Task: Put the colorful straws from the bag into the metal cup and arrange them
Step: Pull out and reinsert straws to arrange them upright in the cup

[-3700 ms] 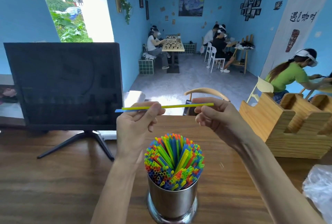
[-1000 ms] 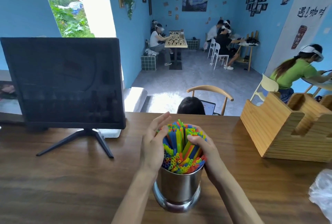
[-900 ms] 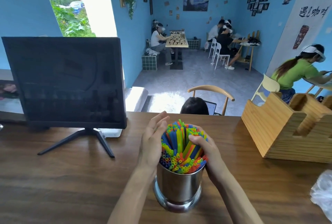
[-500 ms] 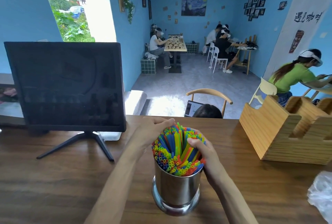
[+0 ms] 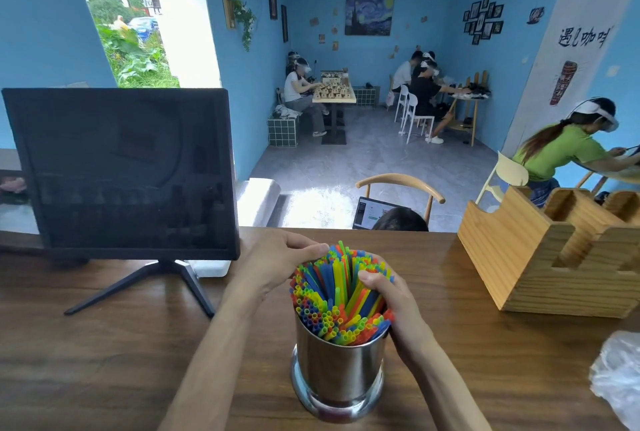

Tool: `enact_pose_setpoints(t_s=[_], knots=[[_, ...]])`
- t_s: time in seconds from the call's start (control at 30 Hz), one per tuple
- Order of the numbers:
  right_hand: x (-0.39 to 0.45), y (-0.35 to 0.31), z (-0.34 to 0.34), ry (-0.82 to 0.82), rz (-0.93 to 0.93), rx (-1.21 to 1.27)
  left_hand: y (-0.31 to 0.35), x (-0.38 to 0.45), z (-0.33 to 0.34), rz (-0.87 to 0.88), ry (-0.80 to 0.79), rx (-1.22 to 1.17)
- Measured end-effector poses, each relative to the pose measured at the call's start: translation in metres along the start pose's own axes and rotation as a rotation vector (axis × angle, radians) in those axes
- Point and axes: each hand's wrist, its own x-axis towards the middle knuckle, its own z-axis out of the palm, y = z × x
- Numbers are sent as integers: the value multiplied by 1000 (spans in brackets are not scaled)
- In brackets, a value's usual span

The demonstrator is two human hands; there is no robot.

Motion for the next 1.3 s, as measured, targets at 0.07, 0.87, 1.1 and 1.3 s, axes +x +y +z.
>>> enact_pose_setpoints(t_s=[0.07, 0.87, 1.1, 1.3], knots=[[0, 0, 0, 1, 0, -9, 3, 1, -1, 14, 18, 25], [-2, -4, -3, -36, -12, -154, 31, -13, -15, 376, -25, 255], [0, -4, -8, -56, -13, -238, 29, -16, -10, 439, 144, 212], [15, -30, -9, -70, -131, -455, 40, -20, -22, 562, 344, 80]])
